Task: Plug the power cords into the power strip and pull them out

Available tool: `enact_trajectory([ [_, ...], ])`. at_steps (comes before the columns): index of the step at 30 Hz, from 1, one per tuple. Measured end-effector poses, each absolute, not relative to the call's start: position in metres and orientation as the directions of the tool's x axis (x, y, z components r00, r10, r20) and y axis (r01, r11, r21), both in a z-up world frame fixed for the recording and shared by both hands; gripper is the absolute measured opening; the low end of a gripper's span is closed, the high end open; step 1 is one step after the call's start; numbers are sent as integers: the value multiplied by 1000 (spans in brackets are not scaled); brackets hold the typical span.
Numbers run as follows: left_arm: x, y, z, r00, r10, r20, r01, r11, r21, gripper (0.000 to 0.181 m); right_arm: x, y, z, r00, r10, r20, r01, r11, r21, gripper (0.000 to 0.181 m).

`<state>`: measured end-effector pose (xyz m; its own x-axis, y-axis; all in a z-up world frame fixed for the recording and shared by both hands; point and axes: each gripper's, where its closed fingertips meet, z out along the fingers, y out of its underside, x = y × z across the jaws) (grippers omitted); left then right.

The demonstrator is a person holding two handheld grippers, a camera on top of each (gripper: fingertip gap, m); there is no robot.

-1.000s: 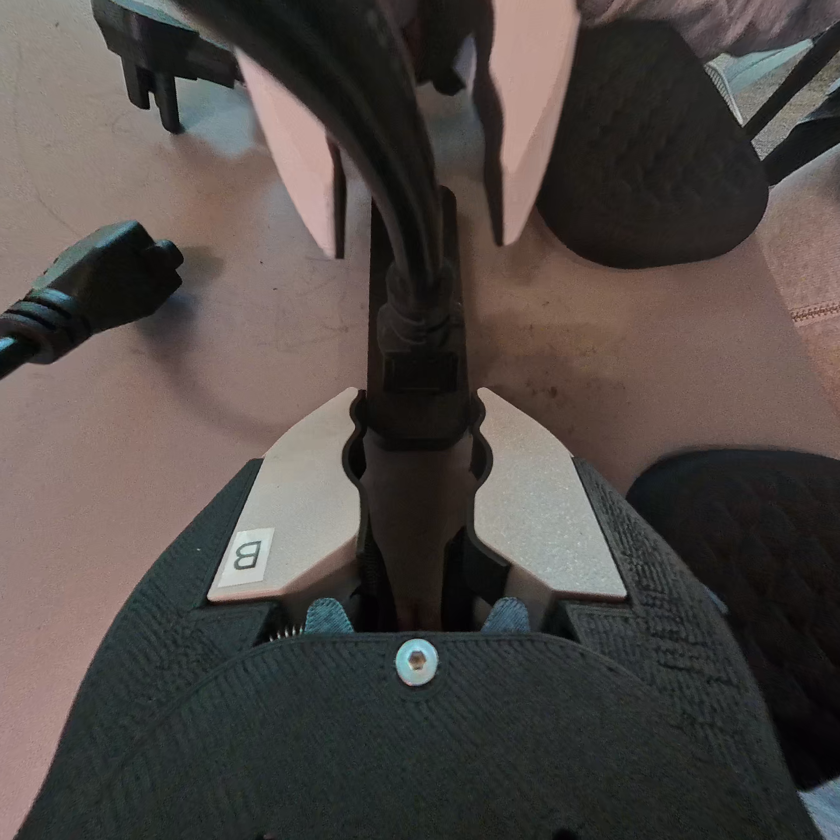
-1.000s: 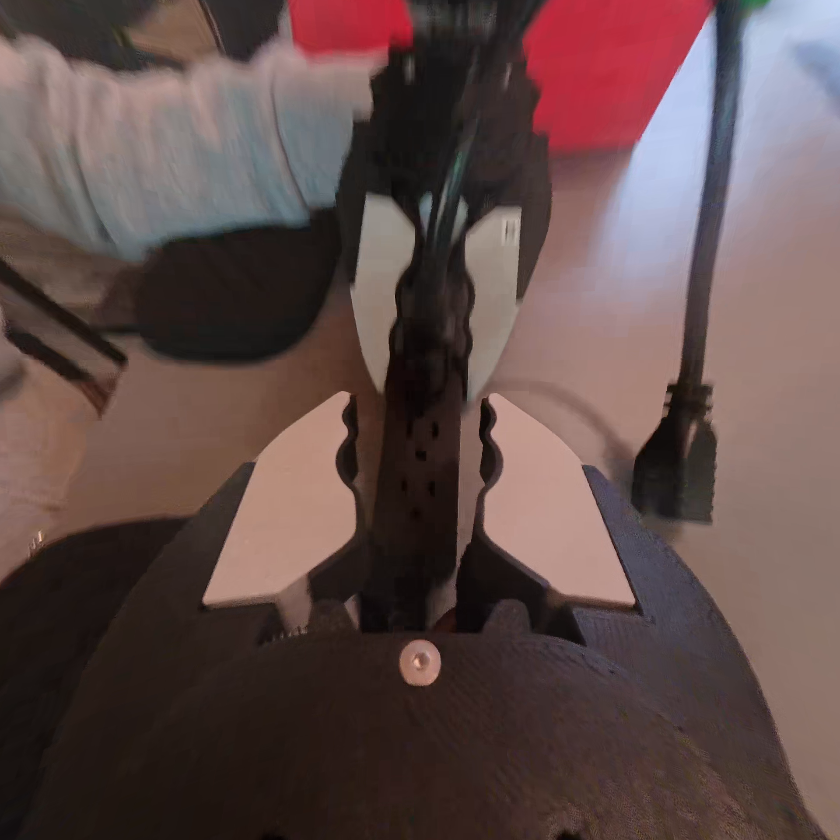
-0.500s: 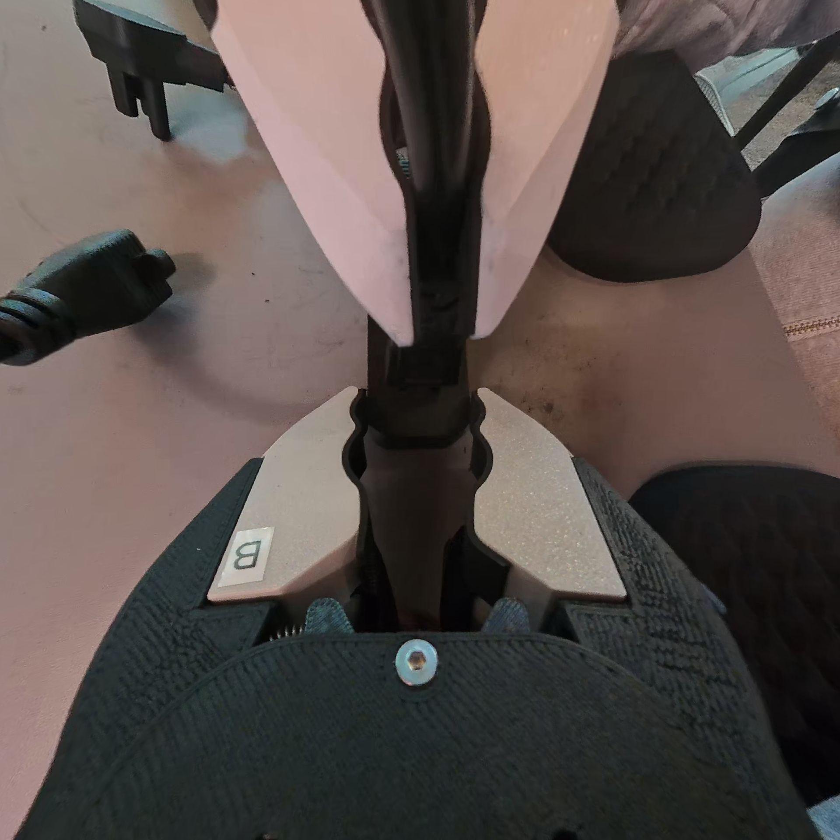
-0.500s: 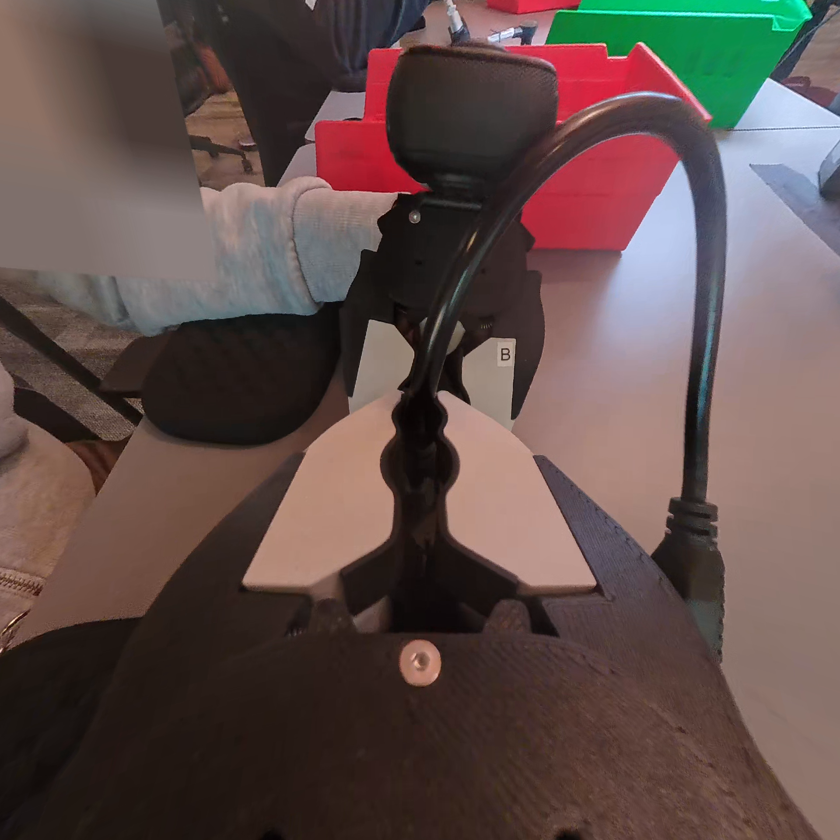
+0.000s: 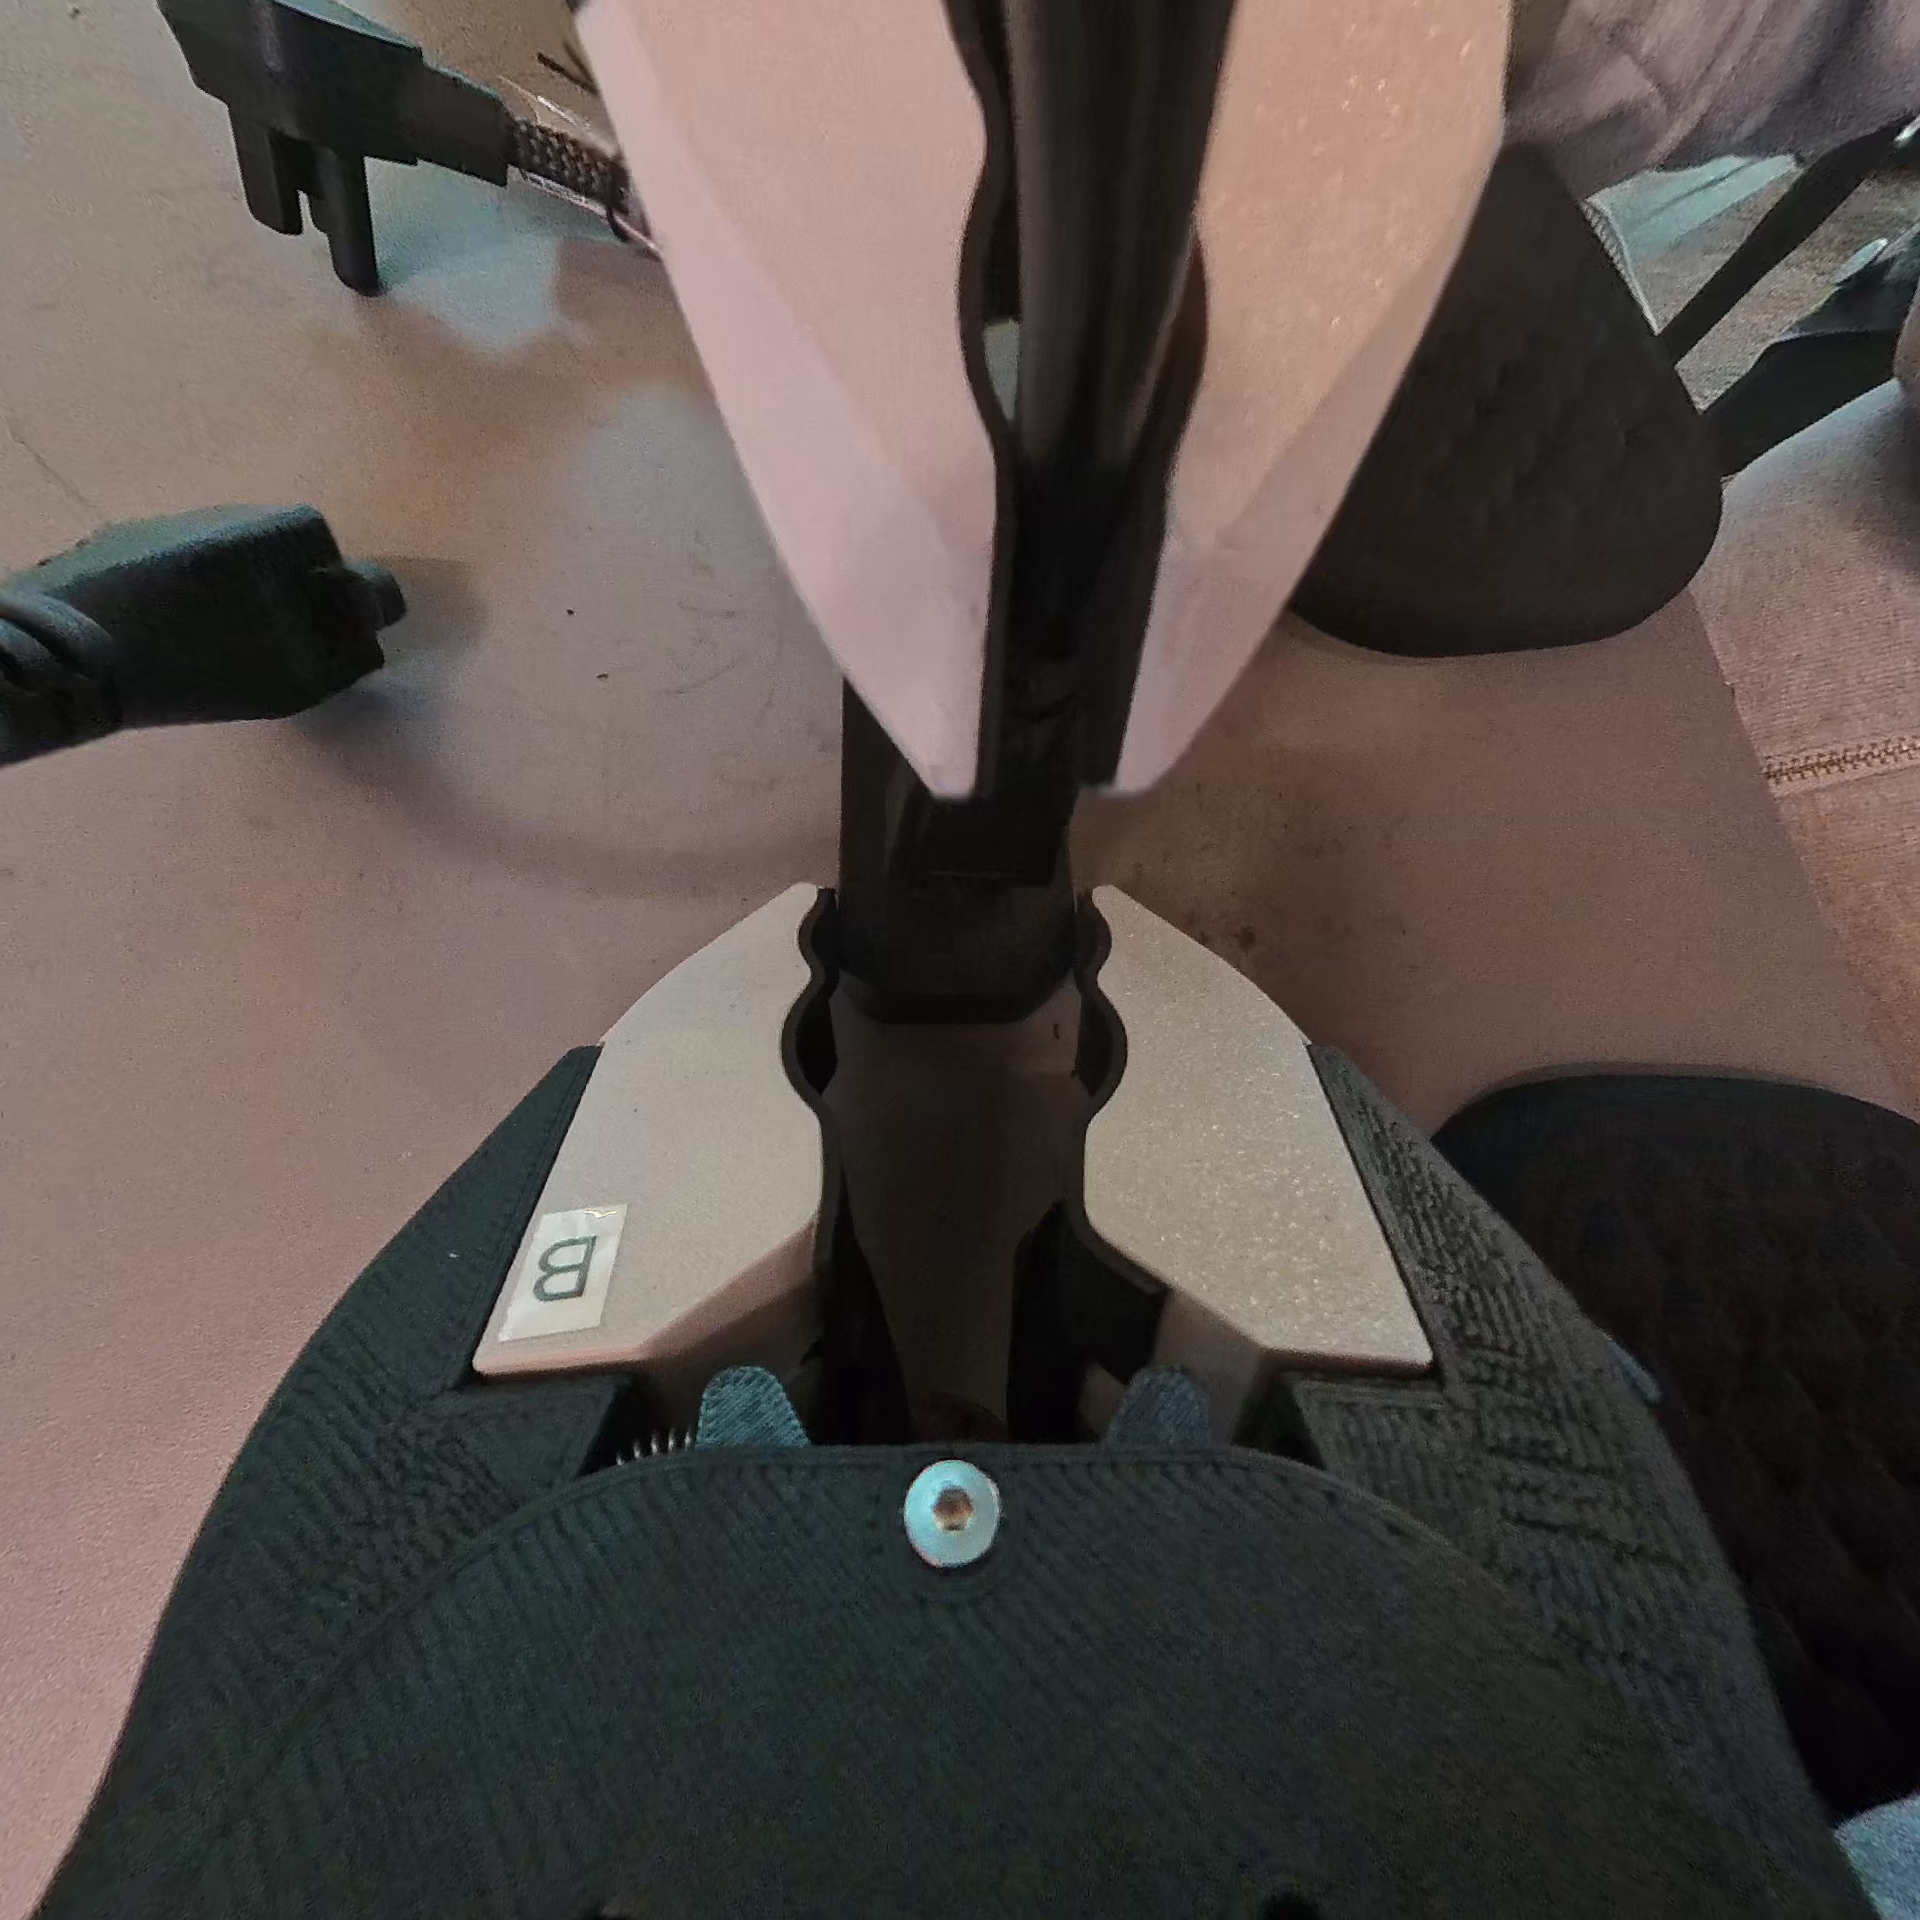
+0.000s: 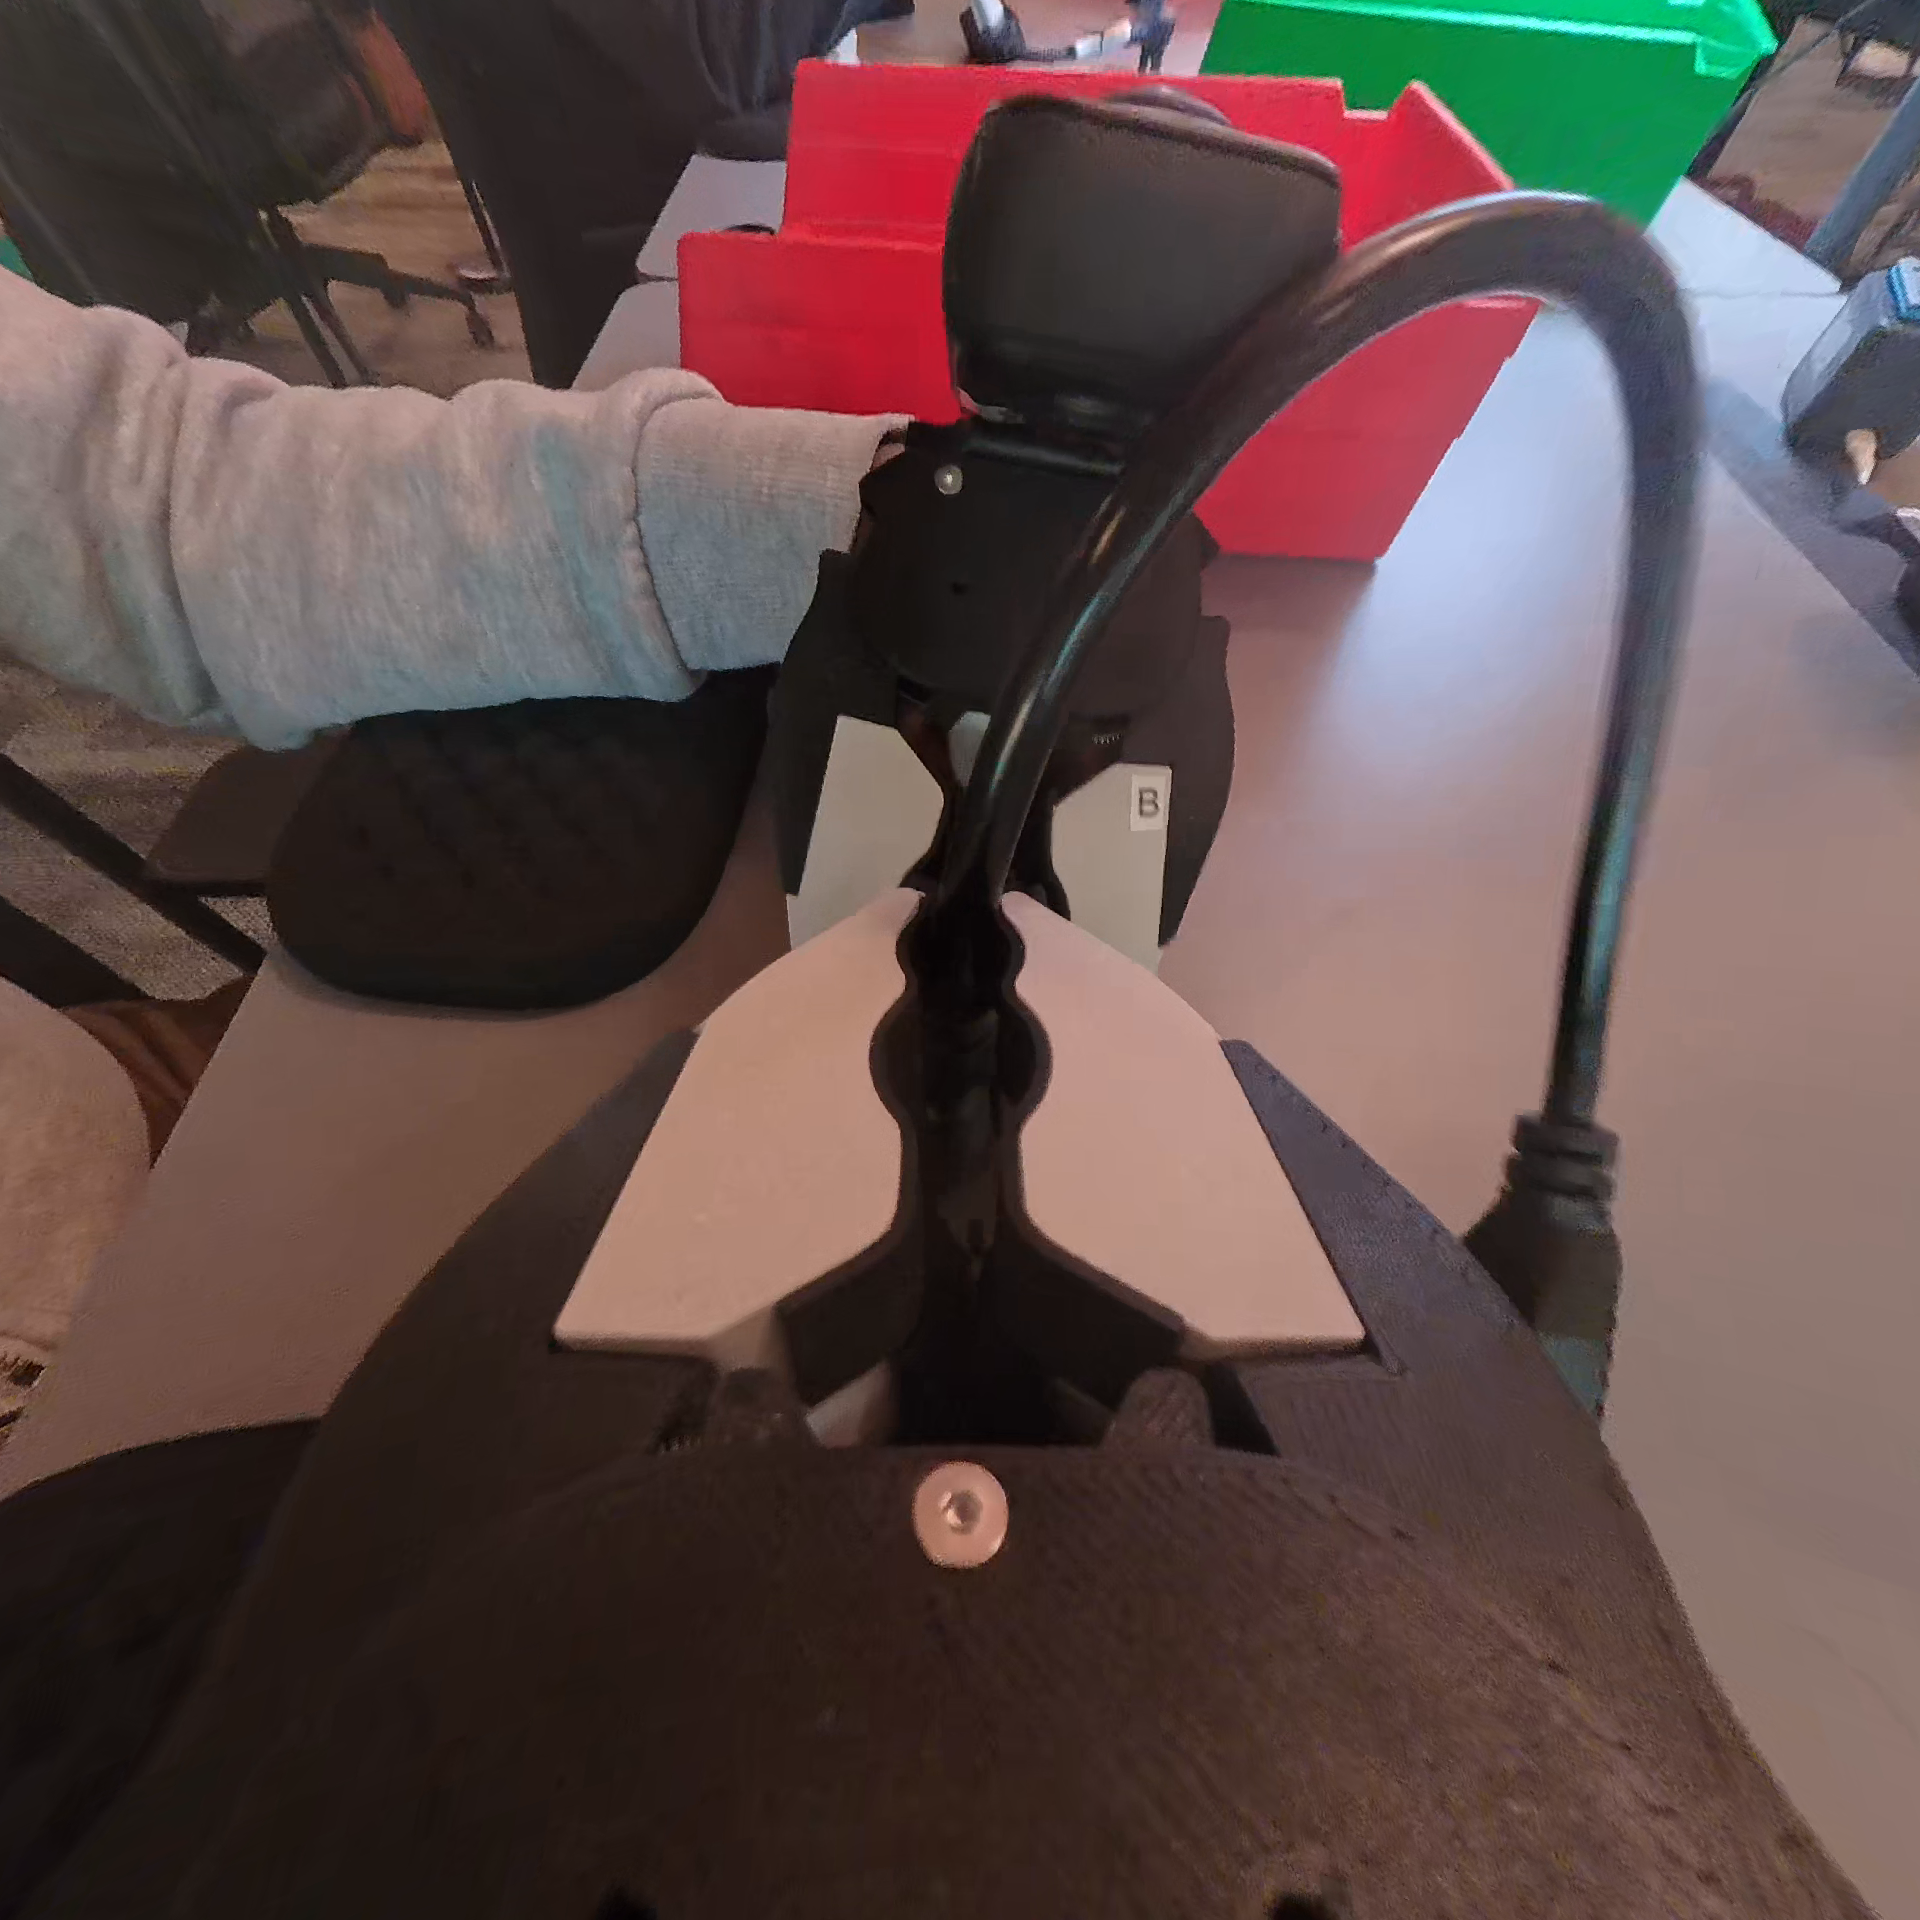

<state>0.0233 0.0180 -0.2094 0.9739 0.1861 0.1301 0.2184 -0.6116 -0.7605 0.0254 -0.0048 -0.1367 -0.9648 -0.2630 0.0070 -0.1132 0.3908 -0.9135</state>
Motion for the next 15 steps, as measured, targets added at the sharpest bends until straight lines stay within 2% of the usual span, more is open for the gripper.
enact_trajectory([
  [15,25,19,-210,974,183,135,221,-612,-760,44,29,-8,-137,-961,-268,-59,-50,382,-923,11],
])
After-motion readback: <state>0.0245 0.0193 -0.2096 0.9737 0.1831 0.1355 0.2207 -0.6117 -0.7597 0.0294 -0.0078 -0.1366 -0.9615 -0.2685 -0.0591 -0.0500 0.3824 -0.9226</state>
